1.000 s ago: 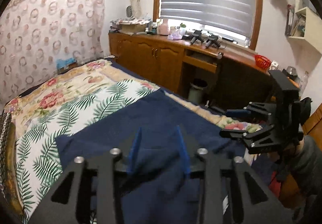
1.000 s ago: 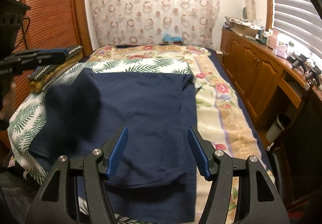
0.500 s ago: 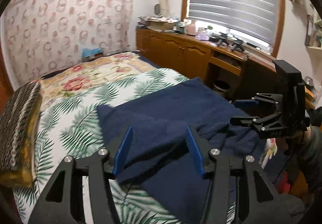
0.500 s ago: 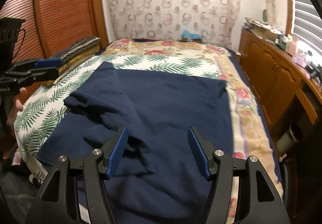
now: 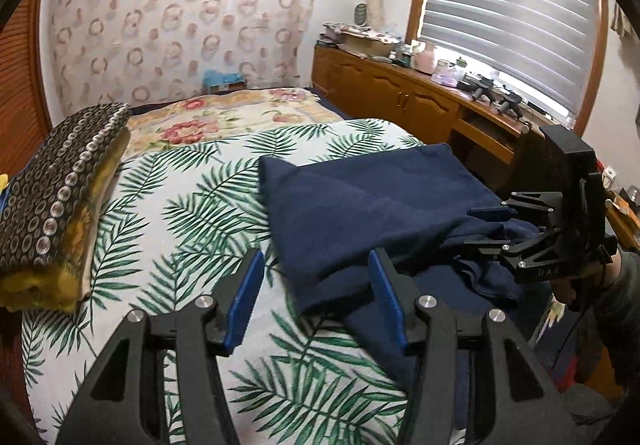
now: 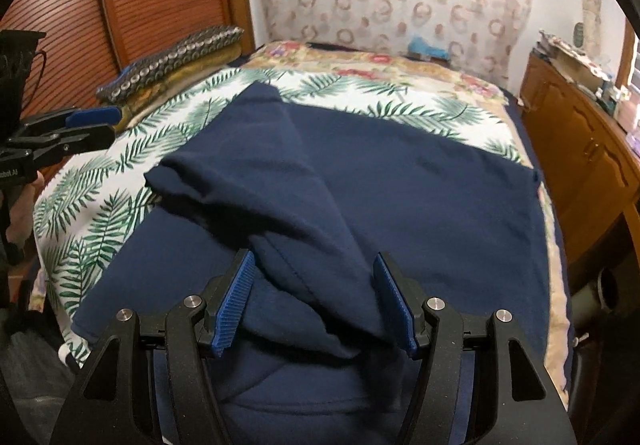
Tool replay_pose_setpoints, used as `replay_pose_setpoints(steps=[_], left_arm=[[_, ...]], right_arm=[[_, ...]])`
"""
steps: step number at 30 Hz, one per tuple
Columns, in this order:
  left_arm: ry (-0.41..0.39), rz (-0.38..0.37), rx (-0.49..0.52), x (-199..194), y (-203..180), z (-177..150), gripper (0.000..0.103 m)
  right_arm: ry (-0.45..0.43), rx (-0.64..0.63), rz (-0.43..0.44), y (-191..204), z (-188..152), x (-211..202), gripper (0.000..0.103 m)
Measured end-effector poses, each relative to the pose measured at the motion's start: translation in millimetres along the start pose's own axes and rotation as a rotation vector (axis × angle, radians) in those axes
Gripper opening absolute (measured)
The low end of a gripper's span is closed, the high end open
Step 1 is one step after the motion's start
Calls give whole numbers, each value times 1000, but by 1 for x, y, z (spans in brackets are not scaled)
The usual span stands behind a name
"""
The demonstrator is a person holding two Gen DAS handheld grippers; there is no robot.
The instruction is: Fold small clothes
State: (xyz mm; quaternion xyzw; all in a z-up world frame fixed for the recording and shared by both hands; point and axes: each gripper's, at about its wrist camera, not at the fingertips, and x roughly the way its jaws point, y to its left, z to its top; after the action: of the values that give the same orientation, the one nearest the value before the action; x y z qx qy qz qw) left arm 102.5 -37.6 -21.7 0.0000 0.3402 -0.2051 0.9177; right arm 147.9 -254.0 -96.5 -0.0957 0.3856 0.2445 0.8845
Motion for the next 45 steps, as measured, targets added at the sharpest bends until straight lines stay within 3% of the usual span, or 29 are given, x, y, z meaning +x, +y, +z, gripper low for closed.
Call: replay_pose_setpoints(steps=[12, 14, 16, 18, 21, 28, 34, 39, 42, 45], left_arm=[[-4, 3, -28, -1, 14, -8, 53], [-6, 4, -33, -2, 16, -9, 53], [-6, 3, -41, -2, 19, -10, 53], [-4, 3, -48, -1, 20, -11, 53], [-2, 3, -49, -1, 20, -12, 53], [-8, 0, -46, -2, 20, -13, 53], [-14, -6, -41, -3, 15, -11, 53], [-12, -17, -34, -2, 9, -12, 53], [-9, -18, -28, -1, 7, -11, 53], [-9, -18, -27, 0, 6, -11, 53]], right_arm=[[73, -11, -18, -4, 0, 23, 63], [67, -8, -16, -4, 1, 24, 50], [59, -12, -16, -3, 1, 23, 30], [47, -16, -9, -2, 2, 20, 16], [-5, -25, -1, 3, 4, 6, 8], [-147, -22, 21, 11, 16, -49, 7], [-185, -15, -24, 3, 21, -86, 7], [-93, 37, -76, -28, 1, -85, 8], [-18, 63, -145, -41, -19, -70, 16], [-5, 44, -168, -41, -29, -68, 26]])
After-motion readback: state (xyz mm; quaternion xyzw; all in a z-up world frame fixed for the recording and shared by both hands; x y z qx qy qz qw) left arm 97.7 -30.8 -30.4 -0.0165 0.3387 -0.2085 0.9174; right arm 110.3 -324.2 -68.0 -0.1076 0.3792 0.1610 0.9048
